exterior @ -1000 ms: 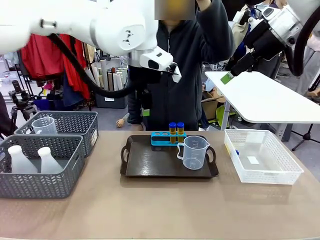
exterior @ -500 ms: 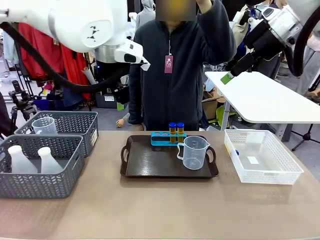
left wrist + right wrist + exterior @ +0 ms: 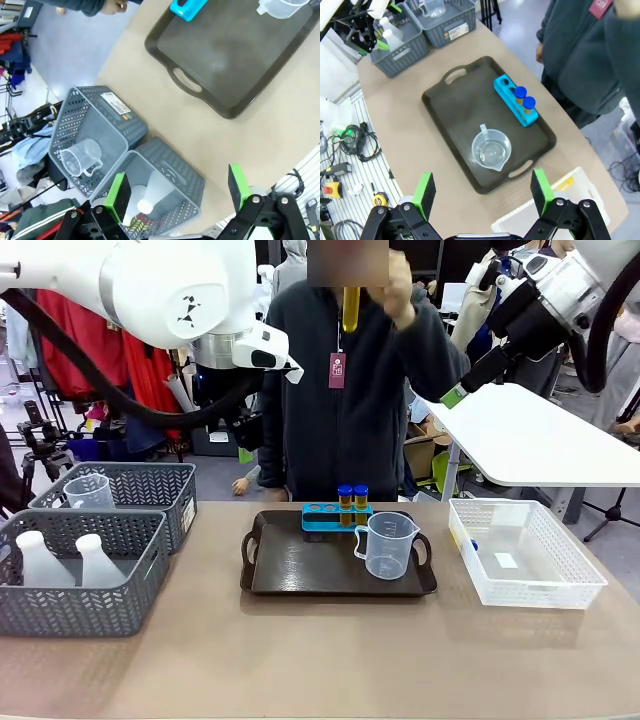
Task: Prepare the laboratory tools.
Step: Pick up one Small flask and place it on the Handle tray.
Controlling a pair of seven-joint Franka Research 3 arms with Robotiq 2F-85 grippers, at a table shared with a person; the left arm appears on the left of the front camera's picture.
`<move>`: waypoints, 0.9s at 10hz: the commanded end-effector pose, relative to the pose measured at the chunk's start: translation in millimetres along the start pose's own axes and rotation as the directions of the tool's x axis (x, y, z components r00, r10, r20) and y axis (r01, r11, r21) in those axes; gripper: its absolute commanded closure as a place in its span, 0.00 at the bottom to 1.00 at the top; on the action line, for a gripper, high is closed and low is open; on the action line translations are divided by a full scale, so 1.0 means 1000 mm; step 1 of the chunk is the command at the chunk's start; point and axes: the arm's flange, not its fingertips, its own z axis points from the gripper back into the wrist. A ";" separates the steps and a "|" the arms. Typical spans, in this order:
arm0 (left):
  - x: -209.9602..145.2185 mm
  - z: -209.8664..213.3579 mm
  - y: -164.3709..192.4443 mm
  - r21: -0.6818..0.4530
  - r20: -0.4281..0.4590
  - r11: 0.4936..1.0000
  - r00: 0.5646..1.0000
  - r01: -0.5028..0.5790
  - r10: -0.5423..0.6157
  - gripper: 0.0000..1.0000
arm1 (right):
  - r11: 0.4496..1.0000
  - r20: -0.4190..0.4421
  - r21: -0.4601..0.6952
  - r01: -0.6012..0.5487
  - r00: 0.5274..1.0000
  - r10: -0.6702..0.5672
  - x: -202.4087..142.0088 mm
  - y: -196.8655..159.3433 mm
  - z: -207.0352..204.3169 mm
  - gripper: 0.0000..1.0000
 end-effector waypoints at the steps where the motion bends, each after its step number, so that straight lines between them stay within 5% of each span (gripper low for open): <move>1: -0.001 0.000 0.000 0.001 0.002 1.000 1.000 -0.001 0.001 0.00 | 1.000 0.005 0.006 -0.003 1.000 0.003 0.000 0.000 0.002 0.00; 4: -0.044 0.016 0.030 0.012 -0.034 0.965 0.964 -0.263 0.264 0.00 | 1.000 0.005 0.006 -0.003 1.000 0.003 0.000 0.000 0.002 0.00; 9: -0.139 0.014 0.082 -0.002 0.013 0.796 0.796 -0.606 0.605 0.00 | 1.000 0.005 0.006 -0.003 1.000 0.003 0.000 0.000 0.002 0.00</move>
